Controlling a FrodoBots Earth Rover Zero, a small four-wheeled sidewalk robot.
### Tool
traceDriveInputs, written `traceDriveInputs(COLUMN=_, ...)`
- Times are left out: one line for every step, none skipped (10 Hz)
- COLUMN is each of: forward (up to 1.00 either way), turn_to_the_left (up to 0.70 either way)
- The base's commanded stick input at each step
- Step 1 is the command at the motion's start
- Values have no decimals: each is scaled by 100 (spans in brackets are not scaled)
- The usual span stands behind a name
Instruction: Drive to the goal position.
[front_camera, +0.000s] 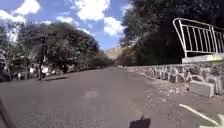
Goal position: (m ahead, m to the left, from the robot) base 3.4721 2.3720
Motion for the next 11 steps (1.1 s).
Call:
traceDriveInputs(forward=50, turn_to_the_left=0)
traceDriveInputs(forward=50, turn_to_the_left=0)
traceDriveInputs(forward=50, turn_to_the_left=0)
traceDriveInputs(forward=50, turn_to_the_left=0)
traceDriveInputs(forward=50, turn_to_the_left=0)
traceDriveInputs(forward=50, turn_to_the_left=0)
traceDriveInputs(forward=50, turn_to_the_left=0)
traceDriveInputs(forward=50, turn_to_the_left=0)
traceDriveInputs(forward=50, turn_to_the_left=0)
traceDriveInputs(forward=50, turn_to_the_left=0)
traceDriveInputs(forward=50, turn_to_the_left=0)
